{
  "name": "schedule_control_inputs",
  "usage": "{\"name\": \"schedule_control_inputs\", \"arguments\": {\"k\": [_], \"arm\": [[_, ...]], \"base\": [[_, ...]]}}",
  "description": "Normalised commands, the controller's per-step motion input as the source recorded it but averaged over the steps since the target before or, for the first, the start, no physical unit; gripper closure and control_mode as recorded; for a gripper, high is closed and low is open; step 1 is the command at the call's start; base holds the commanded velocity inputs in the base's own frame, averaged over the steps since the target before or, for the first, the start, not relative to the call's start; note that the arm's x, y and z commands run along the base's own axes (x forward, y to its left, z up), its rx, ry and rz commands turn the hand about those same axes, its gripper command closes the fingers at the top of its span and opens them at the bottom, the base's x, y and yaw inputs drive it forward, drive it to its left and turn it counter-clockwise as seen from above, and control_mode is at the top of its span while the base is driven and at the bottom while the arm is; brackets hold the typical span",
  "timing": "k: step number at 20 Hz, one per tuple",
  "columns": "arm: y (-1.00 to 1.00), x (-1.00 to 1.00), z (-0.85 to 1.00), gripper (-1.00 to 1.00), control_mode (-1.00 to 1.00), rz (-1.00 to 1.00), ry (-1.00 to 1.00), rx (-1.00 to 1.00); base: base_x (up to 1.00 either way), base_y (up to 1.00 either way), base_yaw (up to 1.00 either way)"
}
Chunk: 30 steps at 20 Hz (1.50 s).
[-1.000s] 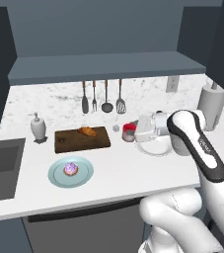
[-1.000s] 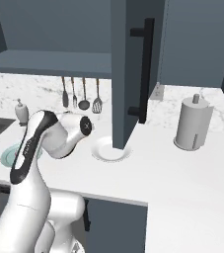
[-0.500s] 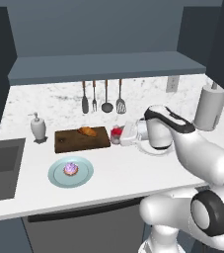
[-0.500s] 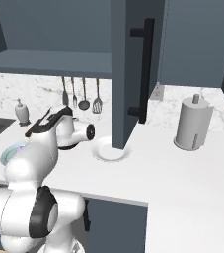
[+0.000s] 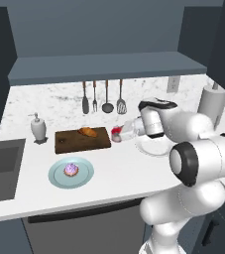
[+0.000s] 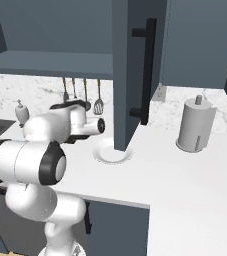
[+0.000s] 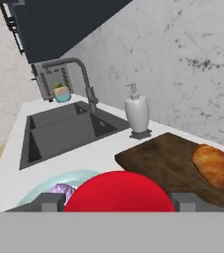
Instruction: From the different types of pastries on the counter, select a croissant and place it on the cutting board. Then retrieve a jar of jam from the cabinet and place it alongside the croissant on the cutting board.
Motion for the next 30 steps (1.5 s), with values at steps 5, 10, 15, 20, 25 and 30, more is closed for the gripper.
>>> {"name": "schedule_control_inputs", "arguments": {"k": [5, 10, 15, 20, 25, 30], "arm": [[0.02, 0.22, -0.03, 1.00, -1.00, 0.00, 0.00, 0.00], [0.18, 0.51, -0.73, 1.00, -1.00, -0.01, 0.07, -0.30], [0.02, 0.49, -0.03, 1.00, -1.00, -0.01, 0.00, 0.00], [0.01, 0.62, 0.00, 1.00, -1.00, -0.03, 0.00, 0.00], [0.22, 0.48, -0.12, 1.00, -1.00, -0.01, 0.00, 0.00], [0.40, 0.15, -0.35, 1.00, -1.00, 0.00, 0.00, 0.00]], "base": [[0.00, 0.00, 0.00], [0.00, 0.00, 0.00], [0.00, 0.00, 0.00], [0.00, 0.00, 0.00], [0.00, 0.00, 0.00], [0.00, 0.00, 0.00]]}}
